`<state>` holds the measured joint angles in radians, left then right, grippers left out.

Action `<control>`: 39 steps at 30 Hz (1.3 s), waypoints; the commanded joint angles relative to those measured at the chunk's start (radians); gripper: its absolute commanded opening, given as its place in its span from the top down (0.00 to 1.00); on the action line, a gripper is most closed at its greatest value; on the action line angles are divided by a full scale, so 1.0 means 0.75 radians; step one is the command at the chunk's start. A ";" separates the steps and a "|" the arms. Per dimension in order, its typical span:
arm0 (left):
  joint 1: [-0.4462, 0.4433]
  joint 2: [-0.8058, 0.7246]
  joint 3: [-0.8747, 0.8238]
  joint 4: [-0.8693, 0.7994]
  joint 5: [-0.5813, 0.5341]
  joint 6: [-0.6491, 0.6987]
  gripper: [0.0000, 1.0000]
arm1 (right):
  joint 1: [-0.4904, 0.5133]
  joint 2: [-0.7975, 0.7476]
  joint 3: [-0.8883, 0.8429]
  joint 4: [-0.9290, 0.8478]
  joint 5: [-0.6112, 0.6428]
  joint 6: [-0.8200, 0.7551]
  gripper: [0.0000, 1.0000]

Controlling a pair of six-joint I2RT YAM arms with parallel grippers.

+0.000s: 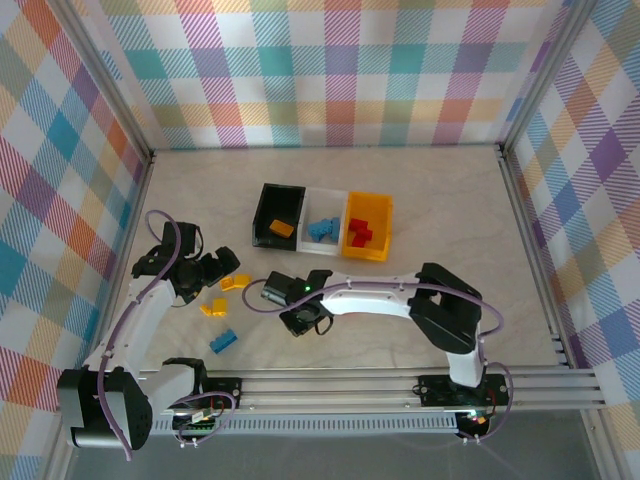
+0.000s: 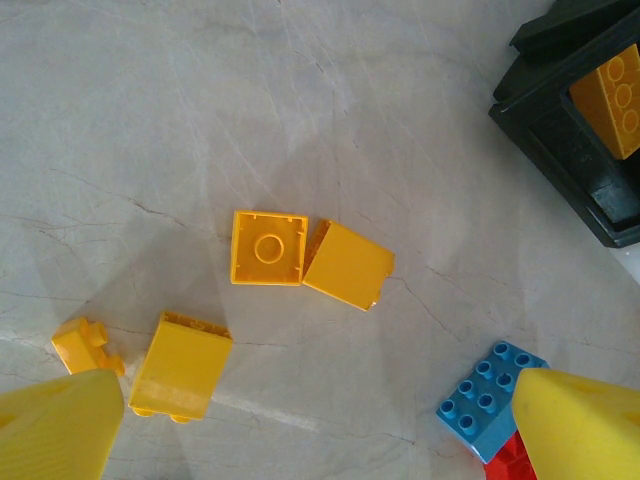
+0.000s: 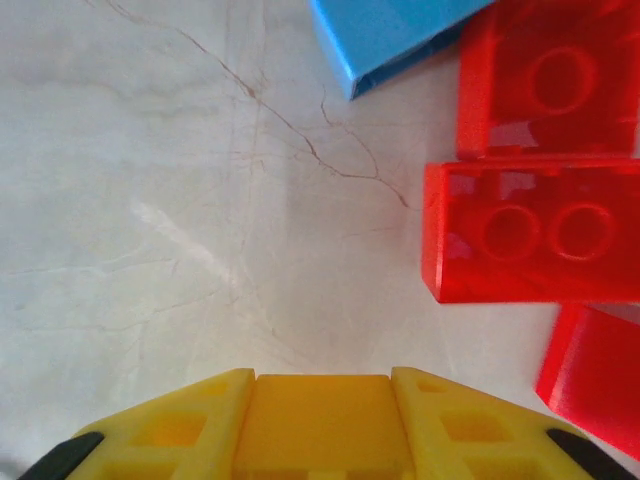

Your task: Sort the legos into containers by color

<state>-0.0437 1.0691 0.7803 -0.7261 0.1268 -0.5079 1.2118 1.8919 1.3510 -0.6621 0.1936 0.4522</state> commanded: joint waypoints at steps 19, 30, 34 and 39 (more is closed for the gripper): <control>0.009 0.009 -0.002 -0.005 0.002 -0.010 0.00 | -0.460 0.450 1.005 -0.004 -0.131 -0.459 0.65; 0.009 0.075 -0.020 0.012 -0.007 -0.003 0.00 | -0.536 0.747 1.357 -0.045 -0.174 -0.482 0.60; 0.010 0.094 -0.033 0.031 -0.010 -0.017 0.00 | -0.537 0.728 1.359 -0.057 -0.202 -0.482 0.43; 0.011 0.101 -0.040 0.042 -0.008 -0.039 0.00 | -0.532 0.578 1.217 -0.002 -0.257 -0.485 0.41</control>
<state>-0.0425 1.1400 0.7612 -0.7029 0.1261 -0.5163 0.8127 2.4321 2.3062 -0.6746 0.0471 0.0956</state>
